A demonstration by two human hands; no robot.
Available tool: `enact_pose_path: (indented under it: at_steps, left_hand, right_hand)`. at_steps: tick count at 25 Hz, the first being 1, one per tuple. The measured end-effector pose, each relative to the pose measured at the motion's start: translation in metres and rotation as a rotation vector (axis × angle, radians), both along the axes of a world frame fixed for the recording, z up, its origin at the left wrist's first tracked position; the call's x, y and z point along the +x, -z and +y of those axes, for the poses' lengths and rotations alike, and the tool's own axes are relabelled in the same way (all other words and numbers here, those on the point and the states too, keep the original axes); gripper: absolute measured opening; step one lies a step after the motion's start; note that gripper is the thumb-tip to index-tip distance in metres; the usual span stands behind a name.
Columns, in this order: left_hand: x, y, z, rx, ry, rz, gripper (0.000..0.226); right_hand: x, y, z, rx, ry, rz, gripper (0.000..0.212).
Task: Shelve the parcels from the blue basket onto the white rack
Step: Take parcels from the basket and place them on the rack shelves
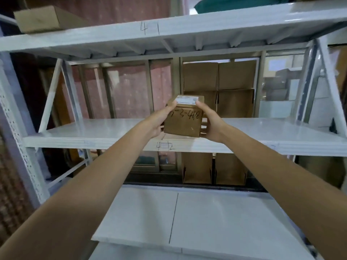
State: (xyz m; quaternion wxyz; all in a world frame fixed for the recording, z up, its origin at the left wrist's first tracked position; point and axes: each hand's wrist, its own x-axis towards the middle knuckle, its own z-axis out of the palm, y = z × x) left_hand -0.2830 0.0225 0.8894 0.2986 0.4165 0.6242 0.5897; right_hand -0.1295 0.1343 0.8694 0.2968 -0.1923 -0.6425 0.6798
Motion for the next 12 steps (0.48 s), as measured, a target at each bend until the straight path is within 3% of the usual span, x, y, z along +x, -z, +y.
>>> enact_pose_path:
  at_steps: [5,9,12]
  left_hand:
    - [-0.078,0.018,-0.001,-0.058,0.047,-0.047,0.046]
    - [-0.112,0.035,0.008,-0.061,0.023,-0.081,0.044]
    - [-0.121,0.046,0.017,-0.067,0.018,-0.088,0.054]
  right_hand:
    - [-0.075,0.012,-0.010,0.025,0.068,-0.050,0.040]
    - [-0.112,0.025,-0.006,0.064,0.185,-0.205,0.057]
    - [-0.125,0.034,0.001,0.047,0.173,-0.218,0.039]
